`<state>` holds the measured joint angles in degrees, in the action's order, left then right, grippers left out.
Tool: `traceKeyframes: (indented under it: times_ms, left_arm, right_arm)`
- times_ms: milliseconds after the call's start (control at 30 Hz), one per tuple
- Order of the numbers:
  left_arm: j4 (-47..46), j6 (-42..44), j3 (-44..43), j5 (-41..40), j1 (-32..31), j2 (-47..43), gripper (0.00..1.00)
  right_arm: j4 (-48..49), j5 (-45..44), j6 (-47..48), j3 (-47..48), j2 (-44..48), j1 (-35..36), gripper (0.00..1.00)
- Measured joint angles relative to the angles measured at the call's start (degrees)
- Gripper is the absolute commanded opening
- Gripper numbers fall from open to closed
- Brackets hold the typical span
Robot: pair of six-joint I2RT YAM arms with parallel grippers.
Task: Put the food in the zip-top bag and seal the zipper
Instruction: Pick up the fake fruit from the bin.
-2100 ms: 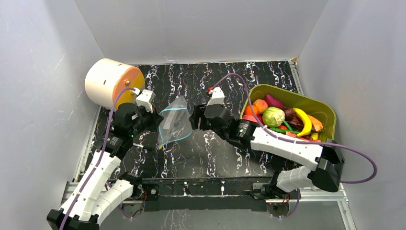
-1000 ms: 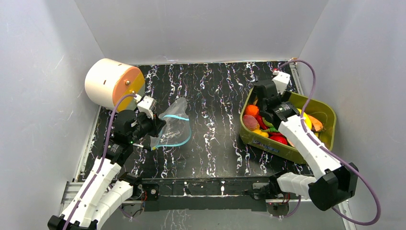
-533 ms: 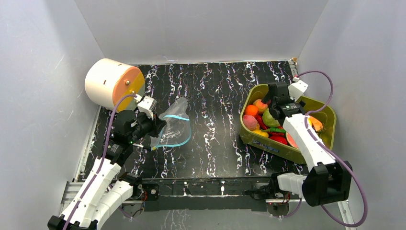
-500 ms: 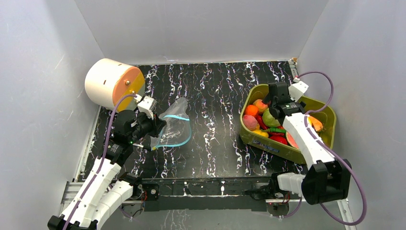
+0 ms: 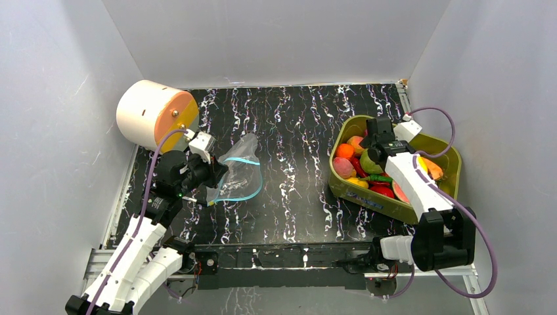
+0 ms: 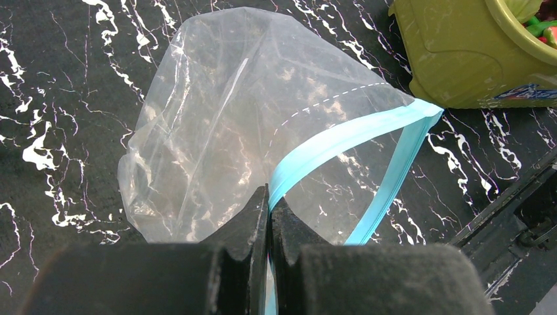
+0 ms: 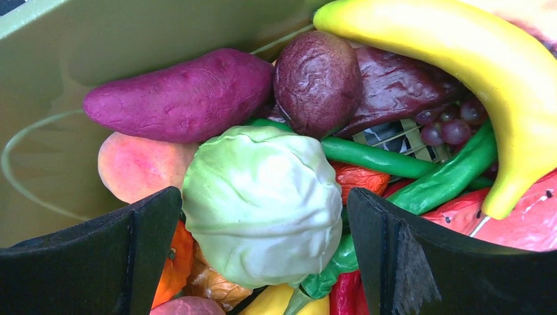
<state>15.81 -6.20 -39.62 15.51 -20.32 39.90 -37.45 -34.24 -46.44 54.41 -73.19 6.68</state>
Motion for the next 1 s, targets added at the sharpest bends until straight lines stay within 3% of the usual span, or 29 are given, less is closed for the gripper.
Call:
traceKeyframes:
  times_ms: [500,700,1000]
  left_arm:
    - [0.0,0.26,0.0,-0.09,0.0,-0.5,0.0]
    - [0.0,0.26,0.0,-0.11,0.0,-0.74,0.0]
    - [0.0,0.44,0.13,-0.33,0.0,-0.9,0.0]
  right_arm:
    - [5.18,1.42,-1.05,-2.51,-1.66,-0.07,0.94]
    - [7.56,1.42,-0.09,-3.82,-1.4,-0.11,0.86]
    - [8.96,1.77,1.77,-5.6,0.79,-0.33,0.6]
